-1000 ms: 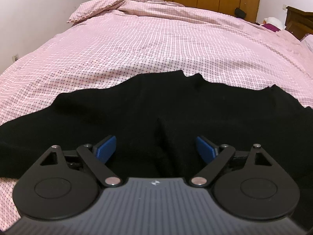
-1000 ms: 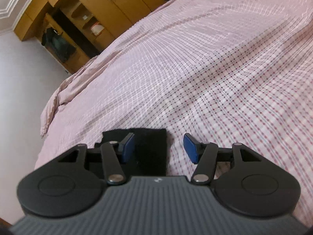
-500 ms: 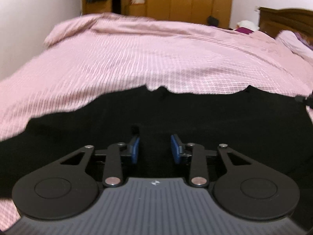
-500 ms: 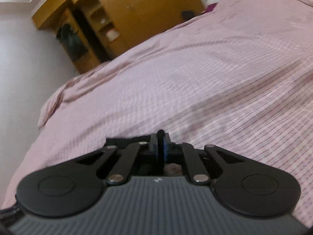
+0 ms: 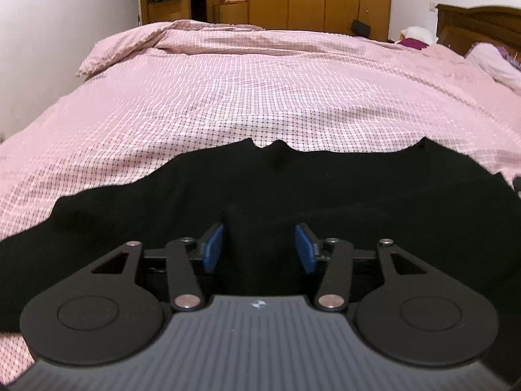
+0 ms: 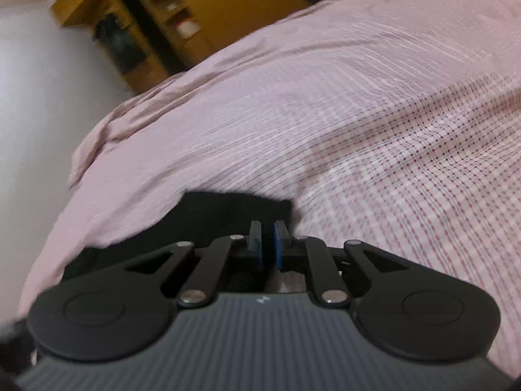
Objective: Fold small clothes
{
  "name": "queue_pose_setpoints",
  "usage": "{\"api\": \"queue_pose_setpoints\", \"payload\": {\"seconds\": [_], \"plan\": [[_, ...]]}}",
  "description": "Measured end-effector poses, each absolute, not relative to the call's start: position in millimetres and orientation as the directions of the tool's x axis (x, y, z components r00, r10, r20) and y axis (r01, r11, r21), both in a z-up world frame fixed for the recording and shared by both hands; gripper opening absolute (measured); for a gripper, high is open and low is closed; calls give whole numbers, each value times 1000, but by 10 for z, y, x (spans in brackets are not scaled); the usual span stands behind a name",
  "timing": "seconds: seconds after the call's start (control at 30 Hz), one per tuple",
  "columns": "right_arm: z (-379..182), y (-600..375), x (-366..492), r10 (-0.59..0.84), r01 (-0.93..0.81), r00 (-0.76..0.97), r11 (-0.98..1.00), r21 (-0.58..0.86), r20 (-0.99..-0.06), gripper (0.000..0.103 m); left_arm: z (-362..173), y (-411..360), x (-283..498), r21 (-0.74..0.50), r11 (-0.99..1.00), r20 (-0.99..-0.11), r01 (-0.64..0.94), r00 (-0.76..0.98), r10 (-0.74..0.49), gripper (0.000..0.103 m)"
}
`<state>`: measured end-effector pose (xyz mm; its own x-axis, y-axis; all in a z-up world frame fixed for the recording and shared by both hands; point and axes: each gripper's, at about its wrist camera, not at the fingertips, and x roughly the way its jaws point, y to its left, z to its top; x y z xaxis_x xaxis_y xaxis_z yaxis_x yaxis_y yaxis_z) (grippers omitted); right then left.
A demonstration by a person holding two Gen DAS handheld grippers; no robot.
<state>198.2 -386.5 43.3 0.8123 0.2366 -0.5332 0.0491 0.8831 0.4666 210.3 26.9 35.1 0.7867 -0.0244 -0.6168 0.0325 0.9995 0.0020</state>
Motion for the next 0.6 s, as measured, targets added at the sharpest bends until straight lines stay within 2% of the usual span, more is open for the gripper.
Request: {"api": "queue_pose_setpoints", "payload": {"seconds": [0.07, 0.27, 0.47, 0.57, 0.6], "plan": [[477, -3783, 1793, 276, -11, 793, 898, 439, -544, 12, 373, 314, 2060, -23, 999, -617, 27, 786, -35, 65], [514, -3502, 1406, 329, -132, 757, 923, 360, -565, 12, 403, 352, 1947, -46, 999, -611, 3, 791, -31, 68], [415, -3184, 1548, 246, -134, 748, 966, 222, -616, 12, 366, 346, 1877, -51, 999, -617, -6, 787, -27, 70], [391, -3168, 1550, 212, -120, 770, 975, 189, -601, 2, 354, 351, 1858, -50, 999, -615, -6, 788, -26, 71], [411, -3194, 1522, 186, -95, 786, 979, 182, -589, 2, 355, 352, 1854, -51, 999, -614, -6, 789, -26, 71]]}}
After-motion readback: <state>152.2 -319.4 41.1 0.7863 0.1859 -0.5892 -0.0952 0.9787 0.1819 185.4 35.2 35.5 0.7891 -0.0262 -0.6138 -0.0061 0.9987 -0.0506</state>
